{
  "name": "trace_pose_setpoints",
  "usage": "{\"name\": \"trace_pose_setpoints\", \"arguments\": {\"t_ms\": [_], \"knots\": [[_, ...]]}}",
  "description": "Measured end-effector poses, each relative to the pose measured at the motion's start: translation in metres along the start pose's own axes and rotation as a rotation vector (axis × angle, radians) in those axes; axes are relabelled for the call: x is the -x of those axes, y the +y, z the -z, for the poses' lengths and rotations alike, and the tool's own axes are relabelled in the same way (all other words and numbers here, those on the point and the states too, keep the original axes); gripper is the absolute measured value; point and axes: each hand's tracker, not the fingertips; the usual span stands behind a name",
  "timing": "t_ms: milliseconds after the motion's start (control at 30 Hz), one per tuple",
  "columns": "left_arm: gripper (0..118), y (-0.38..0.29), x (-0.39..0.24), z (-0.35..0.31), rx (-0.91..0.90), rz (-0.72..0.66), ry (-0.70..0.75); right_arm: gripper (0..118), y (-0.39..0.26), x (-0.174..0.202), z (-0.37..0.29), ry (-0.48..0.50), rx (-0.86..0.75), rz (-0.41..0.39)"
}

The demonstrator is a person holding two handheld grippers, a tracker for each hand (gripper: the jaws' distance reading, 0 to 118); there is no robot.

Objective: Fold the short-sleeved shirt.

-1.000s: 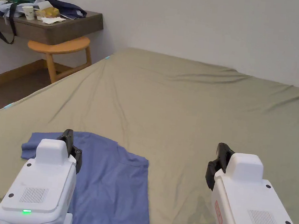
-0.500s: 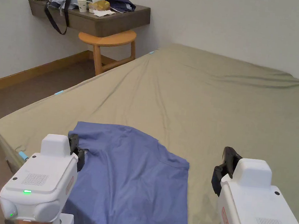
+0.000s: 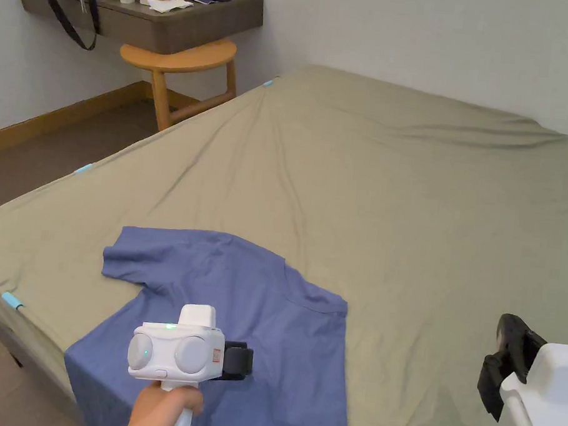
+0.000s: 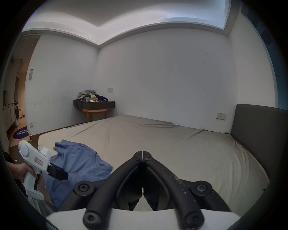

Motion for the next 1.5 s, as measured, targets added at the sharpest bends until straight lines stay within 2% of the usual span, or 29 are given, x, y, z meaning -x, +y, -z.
{"name": "trace_pose_setpoints", "arguments": {"t_ms": [33,100,133,167,200,267,300,433,633,700,833,1133,1300,1500], "knots": [[97,-0.004,-0.006,0.01,0.034,0.026,-0.005,1,-0.002,-0.004,-0.001,-0.01,0.005,-0.001],[69,-0.017,-0.014,0.028,0.045,0.082,0.041,1,-0.006,-0.012,-0.004,-0.029,0.018,-0.003],[68,-0.021,-0.017,0.019,-0.063,0.121,0.064,1,-0.007,-0.016,-0.005,-0.035,0.022,-0.004],[60,-0.02,-0.022,0.018,-0.043,0.137,0.063,1,-0.009,-0.02,-0.007,-0.044,0.027,-0.004],[48,-0.02,-0.023,0.016,-0.027,0.134,0.028,1,-0.01,-0.023,-0.008,-0.05,0.03,-0.001],[18,-0.021,-0.025,0.017,-0.026,0.177,0.056,1,-0.013,-0.03,-0.013,-0.061,0.034,0.011],[9,-0.021,-0.024,0.018,-0.024,0.201,0.055,1,-0.014,-0.032,-0.016,-0.066,0.036,0.018],[6,-0.013,-0.015,0.002,-0.023,0.194,0.007,1,-0.016,-0.043,-0.028,-0.081,0.034,0.033],[5,0.012,0.012,-0.093,-0.189,-0.028,-0.305,1,-0.018,-0.065,-0.044,-0.107,0.023,0.074],[5,0.023,0.004,-0.125,-0.234,-0.039,-0.363,1,-0.018,-0.072,-0.05,-0.118,0.017,0.084],[5,0.043,-0.044,-0.185,-0.36,0.068,-0.435,1,-0.016,-0.089,-0.064,-0.147,-0.003,0.101],[6,0.087,-0.181,-0.304,-0.562,0.341,-0.734,1,-0.009,-0.139,-0.113,-0.277,-0.068,0.1],[5,0.084,-0.26,-0.32,-0.575,0.468,-0.832,1,-0.006,-0.171,-0.147,-0.382,-0.094,0.082],[5,0.041,-0.339,-0.279,-0.409,0.589,-0.888,1,-0.012,-0.204,-0.182,-0.489,-0.094,0.079]]}}
